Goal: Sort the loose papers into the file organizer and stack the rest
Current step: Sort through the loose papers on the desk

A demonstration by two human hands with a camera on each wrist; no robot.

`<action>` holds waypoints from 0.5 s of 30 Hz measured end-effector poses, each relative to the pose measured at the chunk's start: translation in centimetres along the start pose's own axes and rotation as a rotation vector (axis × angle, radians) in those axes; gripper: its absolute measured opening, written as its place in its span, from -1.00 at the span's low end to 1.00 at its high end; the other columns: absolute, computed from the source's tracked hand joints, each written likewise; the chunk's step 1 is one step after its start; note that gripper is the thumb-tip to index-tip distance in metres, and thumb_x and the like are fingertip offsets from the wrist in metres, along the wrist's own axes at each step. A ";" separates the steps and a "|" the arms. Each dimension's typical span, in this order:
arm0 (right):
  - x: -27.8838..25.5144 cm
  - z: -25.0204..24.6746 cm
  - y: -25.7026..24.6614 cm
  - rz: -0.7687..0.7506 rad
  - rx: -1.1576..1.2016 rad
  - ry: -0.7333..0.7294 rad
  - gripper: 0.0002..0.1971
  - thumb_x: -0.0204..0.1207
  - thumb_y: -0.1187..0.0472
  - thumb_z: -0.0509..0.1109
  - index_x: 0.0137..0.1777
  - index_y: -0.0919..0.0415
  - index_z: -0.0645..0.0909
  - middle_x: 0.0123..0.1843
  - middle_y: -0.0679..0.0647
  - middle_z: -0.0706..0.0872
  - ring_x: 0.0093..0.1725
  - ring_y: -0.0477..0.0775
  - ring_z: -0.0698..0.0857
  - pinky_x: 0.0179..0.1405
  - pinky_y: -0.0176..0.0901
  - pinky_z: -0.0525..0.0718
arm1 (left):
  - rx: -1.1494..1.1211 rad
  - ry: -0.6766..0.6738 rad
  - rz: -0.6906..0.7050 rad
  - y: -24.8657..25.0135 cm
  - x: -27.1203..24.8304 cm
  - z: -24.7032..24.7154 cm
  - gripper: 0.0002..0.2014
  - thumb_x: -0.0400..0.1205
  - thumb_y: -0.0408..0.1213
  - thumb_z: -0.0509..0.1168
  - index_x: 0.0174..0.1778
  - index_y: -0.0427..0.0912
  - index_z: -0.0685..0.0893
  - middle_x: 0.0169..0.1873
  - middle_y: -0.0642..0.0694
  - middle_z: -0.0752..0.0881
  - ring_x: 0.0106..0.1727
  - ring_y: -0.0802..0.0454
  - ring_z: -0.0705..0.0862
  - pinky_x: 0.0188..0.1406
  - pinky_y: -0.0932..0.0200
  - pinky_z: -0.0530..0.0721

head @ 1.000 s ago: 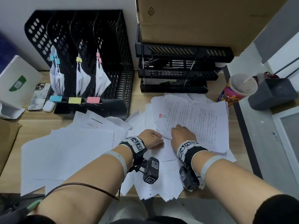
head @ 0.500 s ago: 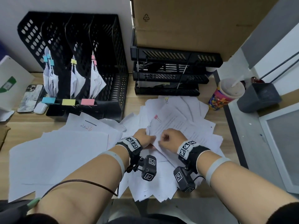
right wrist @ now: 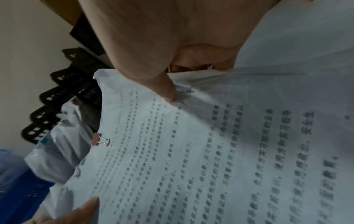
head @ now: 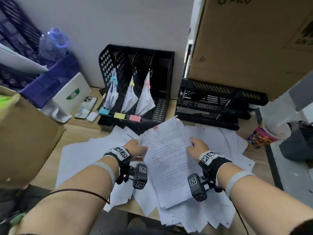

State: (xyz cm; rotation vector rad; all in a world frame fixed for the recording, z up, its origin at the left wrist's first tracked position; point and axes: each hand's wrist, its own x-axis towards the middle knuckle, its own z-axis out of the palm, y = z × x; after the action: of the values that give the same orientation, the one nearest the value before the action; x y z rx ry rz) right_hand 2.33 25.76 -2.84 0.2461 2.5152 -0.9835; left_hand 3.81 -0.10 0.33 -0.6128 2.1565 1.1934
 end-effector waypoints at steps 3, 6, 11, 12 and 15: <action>-0.1 1.5 -3.2 -0.071 -0.012 -0.035 -0.80 0.52 0.33 0.25 -0.29 0.05 0.51 -0.16 0.08 0.66 -0.09 0.16 0.61 -0.27 -0.15 0.49 | -0.051 0.041 0.010 -2.2 0.6 -3.2 -0.68 0.44 -0.12 0.50 -0.01 -0.26 0.72 -0.05 -0.18 0.83 -0.09 -0.10 0.80 -0.13 0.00 0.82; 0.1 3.0 -5.9 -0.084 -0.024 -0.059 -0.87 0.54 0.30 0.26 -0.13 0.06 0.56 -0.09 0.08 0.66 -0.04 0.17 0.64 -0.15 -0.18 0.46 | -0.102 0.083 0.012 -4.9 2.1 -5.8 -0.67 0.36 -0.14 0.49 -0.01 -0.23 0.76 0.02 -0.24 0.84 0.06 -0.24 0.81 0.16 -0.23 0.77; 0.1 4.9 -9.0 -0.032 -0.005 0.168 -0.59 0.43 0.25 0.41 0.22 0.29 0.36 0.13 0.22 0.59 0.06 0.28 0.63 -0.02 -0.02 0.61 | -0.064 0.123 0.065 -4.1 -1.2 -8.6 -0.85 0.61 -0.30 0.40 0.06 -0.24 0.71 -0.14 -0.12 0.76 -0.10 -0.10 0.73 -0.20 0.12 0.70; -0.1 5.1 -9.7 -0.043 -0.005 0.229 -0.57 0.40 0.23 0.43 0.20 0.29 0.38 0.15 0.23 0.59 0.08 0.29 0.64 -0.02 0.00 0.62 | -0.064 0.123 0.064 -4.1 -1.1 -8.9 -0.86 0.60 -0.29 0.41 0.02 -0.23 0.69 -0.16 -0.11 0.75 -0.10 -0.10 0.74 -0.20 0.10 0.73; -1.4 6.3 -12.3 -0.091 -0.054 -0.009 -0.66 0.39 0.08 0.50 0.05 0.15 0.46 -0.05 0.09 0.65 -0.05 0.18 0.67 -0.09 0.00 0.68 | -0.134 0.080 0.088 -3.6 -0.9 -9.8 -0.75 0.53 -0.40 0.40 0.12 -0.34 0.72 -0.03 -0.26 0.81 -0.01 -0.25 0.81 -0.03 -0.18 0.84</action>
State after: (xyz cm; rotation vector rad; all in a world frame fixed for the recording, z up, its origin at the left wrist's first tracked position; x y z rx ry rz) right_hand 1.77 12.48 1.09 0.1119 2.5600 -0.9467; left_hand 4.05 -10.26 2.92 -0.6382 2.2027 1.3910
